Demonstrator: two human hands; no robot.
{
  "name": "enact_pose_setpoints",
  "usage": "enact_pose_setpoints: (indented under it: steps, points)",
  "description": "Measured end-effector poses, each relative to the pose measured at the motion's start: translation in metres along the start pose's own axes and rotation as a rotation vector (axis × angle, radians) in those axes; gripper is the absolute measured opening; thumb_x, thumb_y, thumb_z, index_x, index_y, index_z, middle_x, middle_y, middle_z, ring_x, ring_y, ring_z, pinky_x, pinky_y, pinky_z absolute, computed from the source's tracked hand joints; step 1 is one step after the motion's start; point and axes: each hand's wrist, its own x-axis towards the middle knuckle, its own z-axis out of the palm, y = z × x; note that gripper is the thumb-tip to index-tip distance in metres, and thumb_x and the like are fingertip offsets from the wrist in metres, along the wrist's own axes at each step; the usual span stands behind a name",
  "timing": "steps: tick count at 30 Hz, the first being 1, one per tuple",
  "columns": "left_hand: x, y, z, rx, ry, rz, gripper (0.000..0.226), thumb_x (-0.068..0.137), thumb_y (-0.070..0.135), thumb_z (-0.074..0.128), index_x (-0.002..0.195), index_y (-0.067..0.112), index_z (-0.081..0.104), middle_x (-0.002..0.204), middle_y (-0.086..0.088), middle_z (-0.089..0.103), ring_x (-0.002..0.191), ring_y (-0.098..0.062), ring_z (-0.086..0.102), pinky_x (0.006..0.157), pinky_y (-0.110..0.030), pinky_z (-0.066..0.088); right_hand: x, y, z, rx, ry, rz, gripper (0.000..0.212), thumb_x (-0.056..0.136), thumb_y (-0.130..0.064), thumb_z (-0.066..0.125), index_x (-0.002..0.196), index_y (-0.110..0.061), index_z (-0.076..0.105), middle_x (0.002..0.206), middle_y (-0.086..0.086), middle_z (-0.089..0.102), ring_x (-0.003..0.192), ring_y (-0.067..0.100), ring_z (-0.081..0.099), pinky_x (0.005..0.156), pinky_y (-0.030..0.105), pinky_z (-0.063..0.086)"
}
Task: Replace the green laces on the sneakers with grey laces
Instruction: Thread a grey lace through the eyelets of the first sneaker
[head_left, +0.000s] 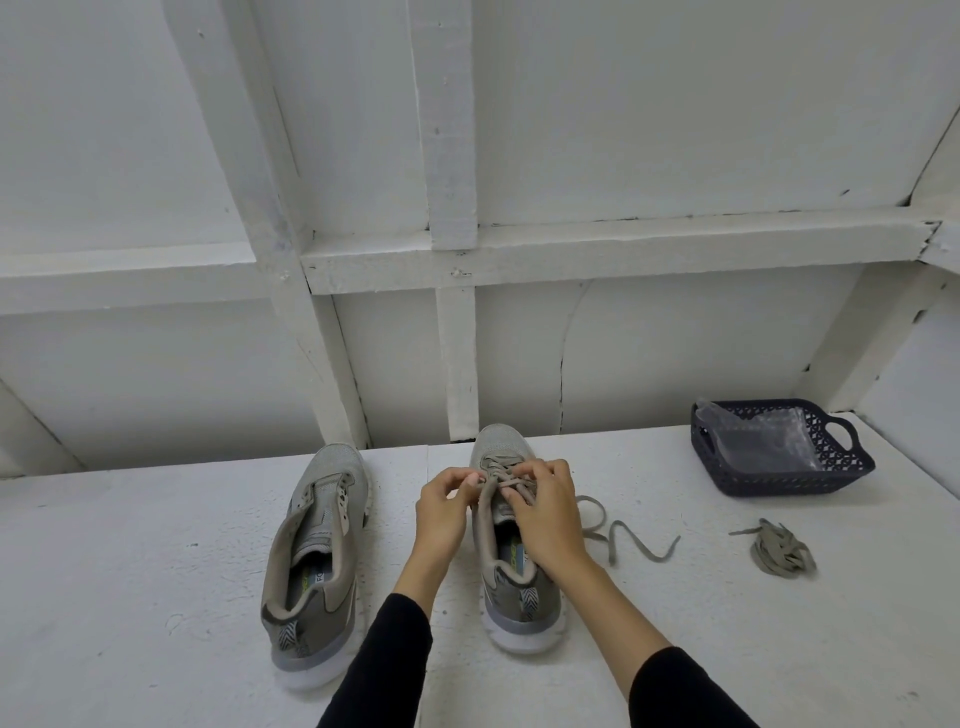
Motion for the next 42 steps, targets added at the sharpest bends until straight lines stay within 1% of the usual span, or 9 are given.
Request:
enact_pose_setpoints:
  steps: [8,13,17,22,25,27,30,33,42]
  points:
    - [0.012,0.022,-0.017,-0.859,0.247,-0.222,0.023,0.107,0.013,0.032,0.092,0.011,0.049,0.078,0.0,0.047,0.062,-0.01,0.045,0.06,-0.023,0.053,-0.008,0.004,-0.006,0.059,0.055,0.119,0.034,0.086,-0.026,0.071,0.108,-0.018,0.046,0.109,-0.004,0.04,0.093,0.012,0.051,0.075,0.027,0.043]
    - [0.021,0.004,-0.043,0.543,0.14,0.266,0.023,0.105,0.023,0.035,0.097,0.024,0.057,0.089,0.002,0.057,0.082,-0.018,0.045,0.067,-0.03,0.035,-0.009,0.002,-0.008,0.022,0.104,0.163,0.038,0.084,-0.026,0.072,0.105,-0.015,0.041,0.109,0.0,0.037,0.082,0.016,0.048,0.069,0.029,0.04]
    - [0.023,-0.003,-0.047,0.773,-0.137,0.2,0.029,0.096,0.052,0.046,0.084,0.04,0.069,0.106,0.016,0.054,0.11,-0.017,0.034,0.093,-0.038,0.026,-0.01,0.0,-0.008,0.024,0.114,0.171,0.037,0.085,-0.024,0.071,0.103,-0.015,0.04,0.108,0.002,0.041,0.082,0.016,0.047,0.067,0.028,0.037]
    - [0.005,0.025,-0.035,-0.324,-0.098,-0.078,0.032,0.104,0.032,0.041,0.082,0.015,0.056,0.098,0.002,0.066,0.102,-0.016,0.063,0.107,-0.047,0.038,-0.011,0.001,-0.008,0.034,0.107,0.171,0.037,0.084,-0.024,0.071,0.103,-0.014,0.041,0.108,0.002,0.043,0.084,0.016,0.048,0.068,0.029,0.038]
    - [0.006,0.036,-0.033,-0.835,0.1,-0.213,0.034,0.107,0.027,0.032,0.077,0.016,0.042,0.058,0.005,0.047,0.051,-0.006,0.049,0.068,-0.03,0.057,-0.012,0.0,-0.008,0.041,0.103,0.173,0.036,0.085,-0.024,0.071,0.103,-0.015,0.041,0.108,0.001,0.042,0.084,0.016,0.048,0.068,0.028,0.04]
    - [0.005,0.038,-0.036,-0.468,0.194,-0.135,0.031,0.106,0.03,0.033,0.079,0.017,0.039,0.055,0.005,0.036,0.046,-0.007,0.033,0.046,-0.022,0.041,-0.012,0.001,-0.009,0.039,0.105,0.172,0.037,0.084,-0.024,0.071,0.103,-0.014,0.041,0.107,0.001,0.042,0.084,0.016,0.048,0.068,0.028,0.039]
    - [0.004,0.02,-0.04,0.535,0.049,0.226,0.017,0.1,0.047,0.041,0.101,0.031,0.046,0.071,0.008,0.053,0.064,-0.012,0.048,0.06,-0.031,0.04,-0.011,0.001,-0.009,0.048,0.106,0.184,0.038,0.084,-0.024,0.071,0.103,-0.014,0.04,0.107,0.001,0.041,0.084,0.016,0.047,0.068,0.028,0.038]
    - [0.01,0.007,-0.036,0.738,-0.165,0.264,0.017,0.095,0.054,0.048,0.089,0.044,0.06,0.095,0.01,0.059,0.099,-0.016,0.047,0.08,-0.034,0.038,-0.011,0.001,-0.008,0.059,0.108,0.191,0.038,0.084,-0.024,0.071,0.104,-0.015,0.04,0.108,0.001,0.042,0.086,0.015,0.047,0.068,0.028,0.038]
    - [0.005,0.015,-0.018,-0.414,-0.011,-0.138,0.031,0.106,0.026,0.036,0.083,0.011,0.051,0.089,0.0,0.068,0.082,-0.014,0.066,0.075,-0.027,0.049,-0.009,0.003,-0.009,0.05,0.043,0.14,0.03,0.089,-0.02,0.065,0.118,-0.021,0.055,0.113,0.0,0.041,0.087,0.01,0.049,0.071,0.019,0.039]
